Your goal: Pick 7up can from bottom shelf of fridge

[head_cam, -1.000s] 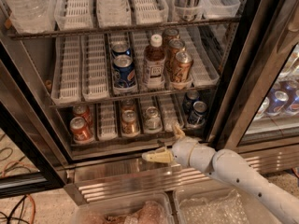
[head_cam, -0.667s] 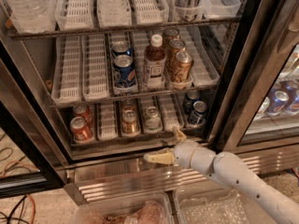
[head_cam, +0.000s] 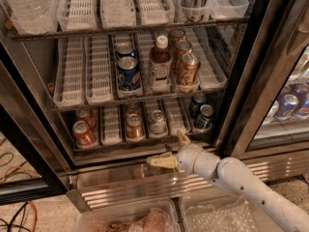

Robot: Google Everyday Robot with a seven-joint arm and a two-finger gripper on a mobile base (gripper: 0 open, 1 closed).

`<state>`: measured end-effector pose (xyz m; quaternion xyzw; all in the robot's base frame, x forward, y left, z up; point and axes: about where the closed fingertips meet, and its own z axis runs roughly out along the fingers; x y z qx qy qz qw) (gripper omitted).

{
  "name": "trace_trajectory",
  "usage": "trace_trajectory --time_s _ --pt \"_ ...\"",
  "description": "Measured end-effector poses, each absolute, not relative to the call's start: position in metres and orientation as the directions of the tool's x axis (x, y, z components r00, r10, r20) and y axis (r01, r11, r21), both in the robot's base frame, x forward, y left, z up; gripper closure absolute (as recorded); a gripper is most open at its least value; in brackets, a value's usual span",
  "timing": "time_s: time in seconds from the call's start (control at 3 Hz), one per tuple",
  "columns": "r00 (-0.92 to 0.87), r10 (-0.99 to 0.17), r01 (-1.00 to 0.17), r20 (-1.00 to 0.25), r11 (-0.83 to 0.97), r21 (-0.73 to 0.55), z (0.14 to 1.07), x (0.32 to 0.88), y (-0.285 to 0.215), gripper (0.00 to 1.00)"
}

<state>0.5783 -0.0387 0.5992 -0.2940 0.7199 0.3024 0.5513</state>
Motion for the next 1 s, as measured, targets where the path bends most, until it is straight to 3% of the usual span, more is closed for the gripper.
trace_trajectory --time_s 1.0 --pt "-0.114 -0.142 -0.745 -0.983 0.667 -0.01 0.613 0.619 -0.02 0.0"
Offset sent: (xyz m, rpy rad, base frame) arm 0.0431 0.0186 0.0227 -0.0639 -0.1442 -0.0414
